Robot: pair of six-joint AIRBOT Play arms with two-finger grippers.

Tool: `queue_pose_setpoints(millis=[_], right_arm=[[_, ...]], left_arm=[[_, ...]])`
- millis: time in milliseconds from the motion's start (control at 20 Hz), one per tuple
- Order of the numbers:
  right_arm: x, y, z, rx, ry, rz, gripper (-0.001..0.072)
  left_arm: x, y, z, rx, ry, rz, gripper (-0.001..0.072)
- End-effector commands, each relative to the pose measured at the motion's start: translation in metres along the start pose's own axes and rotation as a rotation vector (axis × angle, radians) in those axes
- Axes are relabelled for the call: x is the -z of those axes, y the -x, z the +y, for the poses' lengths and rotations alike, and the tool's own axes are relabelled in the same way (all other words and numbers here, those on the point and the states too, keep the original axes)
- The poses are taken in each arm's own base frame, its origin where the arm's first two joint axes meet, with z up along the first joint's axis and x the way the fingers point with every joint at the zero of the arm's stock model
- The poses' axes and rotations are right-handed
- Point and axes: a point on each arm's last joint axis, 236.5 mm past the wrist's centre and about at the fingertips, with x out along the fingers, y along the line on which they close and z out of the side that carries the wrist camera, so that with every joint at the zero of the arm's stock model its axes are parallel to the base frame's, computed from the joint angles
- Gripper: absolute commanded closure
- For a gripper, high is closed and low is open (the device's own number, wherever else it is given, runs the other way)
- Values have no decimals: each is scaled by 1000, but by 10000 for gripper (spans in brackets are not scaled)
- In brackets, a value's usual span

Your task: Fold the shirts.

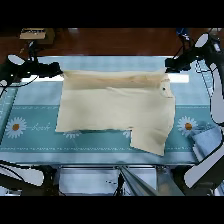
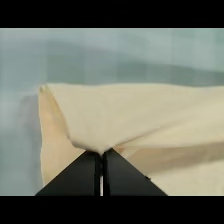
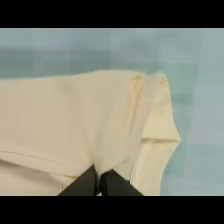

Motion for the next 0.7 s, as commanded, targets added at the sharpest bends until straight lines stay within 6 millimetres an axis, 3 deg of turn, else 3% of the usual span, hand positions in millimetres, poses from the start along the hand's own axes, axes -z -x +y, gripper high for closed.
queue_pose_setpoints(millis=[0,150,300,500,550,600,650], right_arm=[[47,6,-9,45,-40,197,685],[56,0,-2,35,-64,243,685],[68,-18,6,32,-69,307,684],[64,-28,2,51,-86,297,683],[66,-27,-3,69,-82,301,608],[72,-24,-4,66,-59,330,402],[83,-15,-6,61,7,378,274]], left_arm=[[52,11,13,-26,52,234,683],[64,7,25,-46,120,281,683],[59,2,29,-59,151,257,683],[59,3,30,-59,152,255,682],[61,3,28,-53,154,268,670],[67,7,24,-40,140,302,464],[71,16,22,-36,129,342,91]])
